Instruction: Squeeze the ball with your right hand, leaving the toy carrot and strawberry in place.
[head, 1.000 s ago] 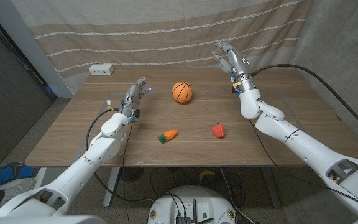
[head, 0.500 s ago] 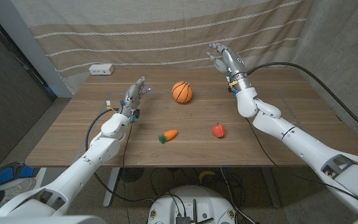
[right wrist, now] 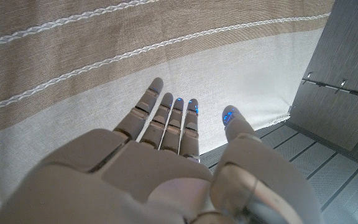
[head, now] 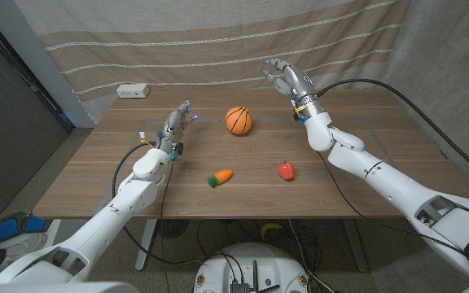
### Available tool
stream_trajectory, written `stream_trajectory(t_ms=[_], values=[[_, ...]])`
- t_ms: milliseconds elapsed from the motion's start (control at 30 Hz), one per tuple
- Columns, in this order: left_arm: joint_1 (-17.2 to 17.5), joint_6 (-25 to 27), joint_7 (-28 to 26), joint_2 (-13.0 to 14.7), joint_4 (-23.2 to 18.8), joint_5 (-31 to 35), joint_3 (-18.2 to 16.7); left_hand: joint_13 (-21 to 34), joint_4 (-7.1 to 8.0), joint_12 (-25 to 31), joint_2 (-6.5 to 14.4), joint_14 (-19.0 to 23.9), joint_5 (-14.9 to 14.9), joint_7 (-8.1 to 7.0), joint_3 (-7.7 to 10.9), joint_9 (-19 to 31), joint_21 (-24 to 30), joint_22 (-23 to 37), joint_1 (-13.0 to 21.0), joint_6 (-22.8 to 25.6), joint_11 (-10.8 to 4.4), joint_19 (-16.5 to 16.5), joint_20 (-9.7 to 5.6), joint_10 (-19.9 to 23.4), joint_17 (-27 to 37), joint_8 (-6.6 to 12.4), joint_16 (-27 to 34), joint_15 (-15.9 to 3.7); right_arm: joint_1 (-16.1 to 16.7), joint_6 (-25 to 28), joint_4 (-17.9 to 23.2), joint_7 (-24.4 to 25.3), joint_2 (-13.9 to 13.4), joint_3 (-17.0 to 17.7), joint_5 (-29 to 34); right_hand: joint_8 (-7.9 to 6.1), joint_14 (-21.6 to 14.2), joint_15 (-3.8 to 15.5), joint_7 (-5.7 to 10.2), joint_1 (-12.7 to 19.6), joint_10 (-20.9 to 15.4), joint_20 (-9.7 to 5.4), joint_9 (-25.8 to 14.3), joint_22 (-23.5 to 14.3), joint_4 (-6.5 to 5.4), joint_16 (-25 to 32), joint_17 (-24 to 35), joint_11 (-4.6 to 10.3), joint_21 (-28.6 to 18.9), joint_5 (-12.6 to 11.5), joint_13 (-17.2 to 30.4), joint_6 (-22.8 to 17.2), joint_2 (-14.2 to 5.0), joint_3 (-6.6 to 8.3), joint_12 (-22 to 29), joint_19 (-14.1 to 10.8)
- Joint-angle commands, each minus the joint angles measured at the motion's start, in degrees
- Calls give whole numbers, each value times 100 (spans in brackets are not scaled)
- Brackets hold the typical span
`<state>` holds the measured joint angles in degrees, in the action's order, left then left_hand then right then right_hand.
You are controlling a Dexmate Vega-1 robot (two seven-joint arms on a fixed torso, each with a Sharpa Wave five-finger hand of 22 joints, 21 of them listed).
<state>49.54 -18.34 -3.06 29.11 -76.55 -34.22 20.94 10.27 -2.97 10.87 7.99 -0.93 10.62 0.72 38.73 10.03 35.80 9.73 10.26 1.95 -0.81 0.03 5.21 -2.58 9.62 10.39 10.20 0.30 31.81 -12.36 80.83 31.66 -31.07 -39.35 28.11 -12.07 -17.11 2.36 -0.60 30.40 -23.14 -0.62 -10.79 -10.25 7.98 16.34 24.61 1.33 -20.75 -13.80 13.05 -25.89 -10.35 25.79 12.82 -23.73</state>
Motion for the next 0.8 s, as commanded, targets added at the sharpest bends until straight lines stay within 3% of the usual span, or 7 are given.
stream_trajectory(t_ms=[33, 800], values=[[36, 14, -50, -12, -46, 11, 3, 17, -40, 40, 97, 11, 0, -12, -4, 4, -9, 21, -52, 38, 35, 51, 7, -14, 11, 13, 23, -4, -187, -180, -183, -226, 62, -147, 32, 1, -47, 241, 37, 44, -58, 9, -25, -32, 22, 26, 9, 3, 10, -38, 3, -38, 12, 23, -2, -36], [146, -32, -87, 15, -153, 9, -27, 17, -63, 39, 101, 16, 1, -7, -3, 5, -50, 23, -66, 43, 41, 69, 11, -14, 9, 11, 23, 2, -567, -342, -556, -711, 272, -444, 28, 12, -21, 250, 48, 73, -64, 5, -28, -33, 31, 34, 15, 3, 24, -47, 7, -57, 13, 23, -11, -37]])
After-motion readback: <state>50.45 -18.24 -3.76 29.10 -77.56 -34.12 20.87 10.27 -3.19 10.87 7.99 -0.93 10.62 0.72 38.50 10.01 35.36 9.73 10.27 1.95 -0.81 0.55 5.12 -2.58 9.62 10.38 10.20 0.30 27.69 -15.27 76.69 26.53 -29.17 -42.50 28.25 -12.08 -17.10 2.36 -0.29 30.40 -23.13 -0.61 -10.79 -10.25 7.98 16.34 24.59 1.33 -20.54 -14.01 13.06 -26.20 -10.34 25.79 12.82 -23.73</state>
